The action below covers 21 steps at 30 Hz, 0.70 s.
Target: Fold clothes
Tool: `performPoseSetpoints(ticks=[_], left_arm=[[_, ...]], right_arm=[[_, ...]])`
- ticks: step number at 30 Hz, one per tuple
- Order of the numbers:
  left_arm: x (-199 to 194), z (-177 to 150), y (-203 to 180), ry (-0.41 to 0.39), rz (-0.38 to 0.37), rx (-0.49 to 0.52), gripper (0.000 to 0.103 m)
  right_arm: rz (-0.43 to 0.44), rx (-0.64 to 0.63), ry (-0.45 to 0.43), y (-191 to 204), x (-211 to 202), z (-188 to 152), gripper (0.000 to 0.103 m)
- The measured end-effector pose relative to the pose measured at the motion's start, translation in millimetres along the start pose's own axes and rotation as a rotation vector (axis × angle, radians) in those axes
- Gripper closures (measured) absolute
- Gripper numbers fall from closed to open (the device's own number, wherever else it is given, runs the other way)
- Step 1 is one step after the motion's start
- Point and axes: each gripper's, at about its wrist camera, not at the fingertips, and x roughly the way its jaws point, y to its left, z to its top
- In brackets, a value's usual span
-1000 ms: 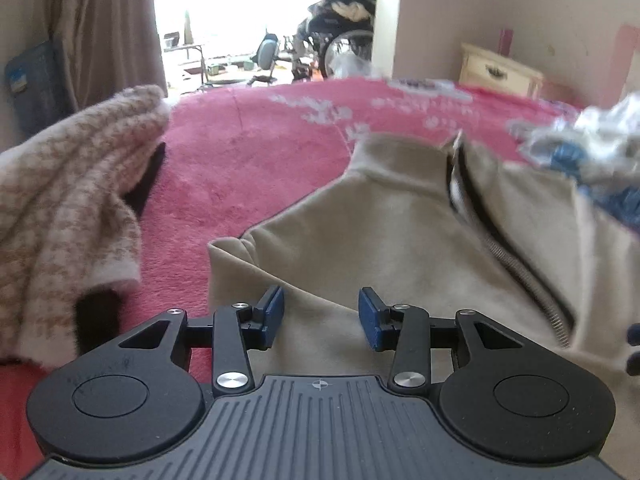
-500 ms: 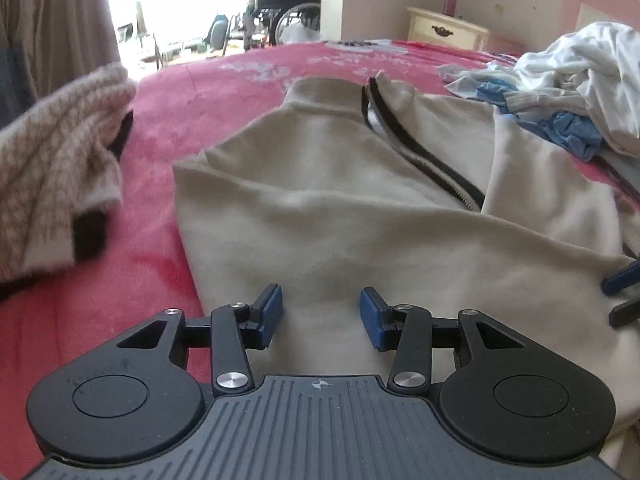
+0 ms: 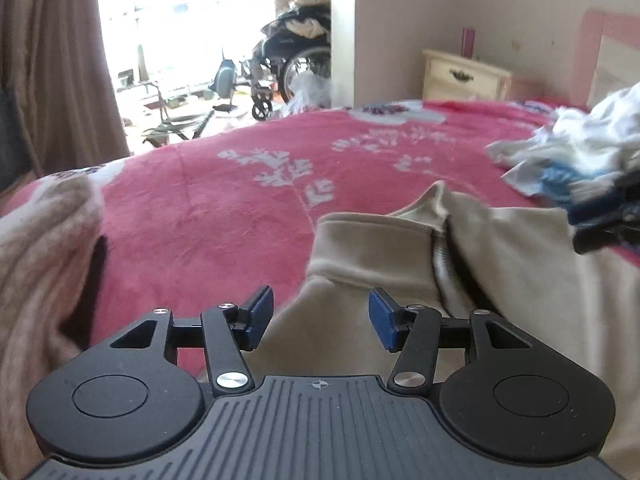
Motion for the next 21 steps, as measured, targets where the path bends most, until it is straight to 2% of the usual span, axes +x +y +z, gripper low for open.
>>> performPoseSetpoints(ticks=[2, 5, 14, 18, 20, 21], left_arm=[[17.5, 6.5, 5.6, 0.036, 0.002, -0.008, 0.05], [32.0, 12.1, 13.7, 0.067, -0.045, -0.05, 0.05], [59.3, 21.3, 13.1, 0.111, -0.114, -0.038, 0.05], [64.9, 20.8, 13.3, 0.114, -0.125, -0.041, 0.05], [65.2, 20.8, 13.4, 0.111, -0.128, -0.046, 0.05], [65.0, 21.5, 12.9, 0.111, -0.129, -0.048, 0.052]], right_arm=[[0.017, 0.025, 0.012, -10.1, 17.1, 9.1, 0.05], [0.038, 0.036, 0.019, -19.8, 37.5, 17.7, 0.048], [0.124, 0.137, 0.071, -41.0, 84.7, 29.8, 0.046], [0.141, 0.17, 0.062, -44.3, 88.3, 30.4, 0.044], [0.138, 0.164, 0.063, -42.8, 88.0, 30.8, 0.045], [0.133, 0.153, 0.066, -40.5, 87.5, 31.6, 0.052]])
